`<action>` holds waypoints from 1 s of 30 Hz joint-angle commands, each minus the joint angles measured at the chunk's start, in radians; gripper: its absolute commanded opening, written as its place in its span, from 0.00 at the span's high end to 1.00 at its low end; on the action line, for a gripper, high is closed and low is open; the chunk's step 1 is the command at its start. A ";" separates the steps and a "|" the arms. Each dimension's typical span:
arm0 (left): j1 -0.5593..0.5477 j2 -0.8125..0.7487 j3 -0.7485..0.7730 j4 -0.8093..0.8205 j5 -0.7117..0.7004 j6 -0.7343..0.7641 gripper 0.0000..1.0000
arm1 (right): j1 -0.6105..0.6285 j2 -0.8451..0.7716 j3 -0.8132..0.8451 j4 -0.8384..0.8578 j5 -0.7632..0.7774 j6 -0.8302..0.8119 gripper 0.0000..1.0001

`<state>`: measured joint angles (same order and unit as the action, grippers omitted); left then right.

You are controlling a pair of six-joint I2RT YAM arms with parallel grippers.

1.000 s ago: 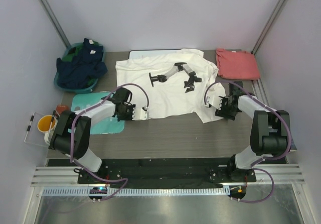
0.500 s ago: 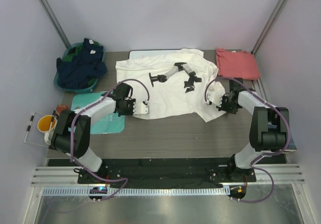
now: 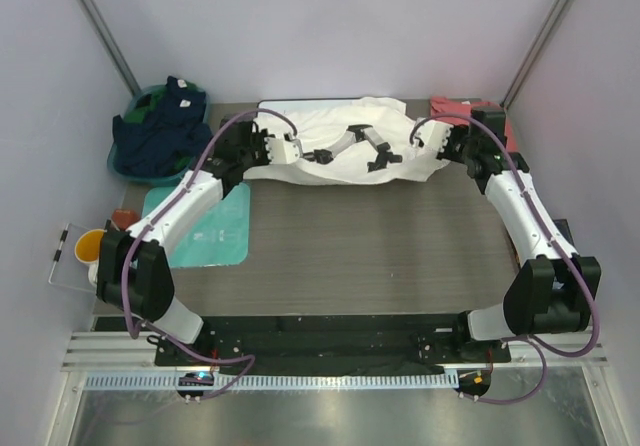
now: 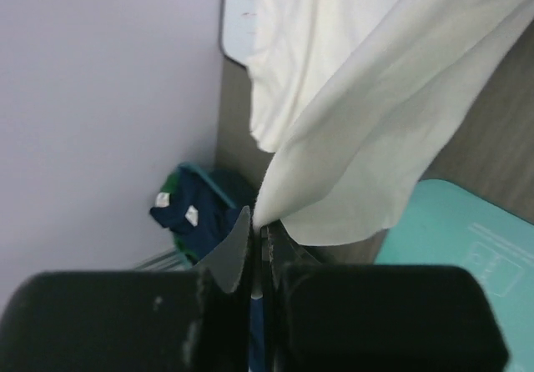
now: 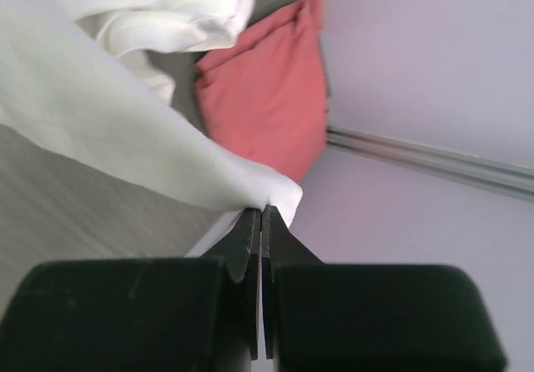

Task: Fold and stack the t-shirts
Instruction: Flatten the tshirt out

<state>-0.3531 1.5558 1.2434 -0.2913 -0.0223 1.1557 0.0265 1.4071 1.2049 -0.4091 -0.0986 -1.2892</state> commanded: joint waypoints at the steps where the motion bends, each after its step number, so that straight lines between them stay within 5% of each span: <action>1: 0.002 -0.043 0.036 0.265 -0.126 0.012 1.00 | 0.026 -0.017 0.070 0.255 0.141 0.043 0.99; 9: -0.021 -0.213 0.116 0.370 -0.234 0.048 1.00 | 0.029 -0.121 0.157 0.475 0.145 0.070 0.99; 18: -0.093 -0.523 0.031 0.379 -0.185 0.162 1.00 | 0.035 -0.362 0.153 0.506 0.125 0.094 0.99; 30: -0.099 -0.620 0.089 0.483 -0.088 0.326 1.00 | 0.036 -0.382 0.355 0.566 0.117 0.079 0.99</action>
<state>-0.4515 0.9504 1.2846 0.1017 -0.1463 1.4178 0.0639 1.0019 1.4479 0.0628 0.0116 -1.2041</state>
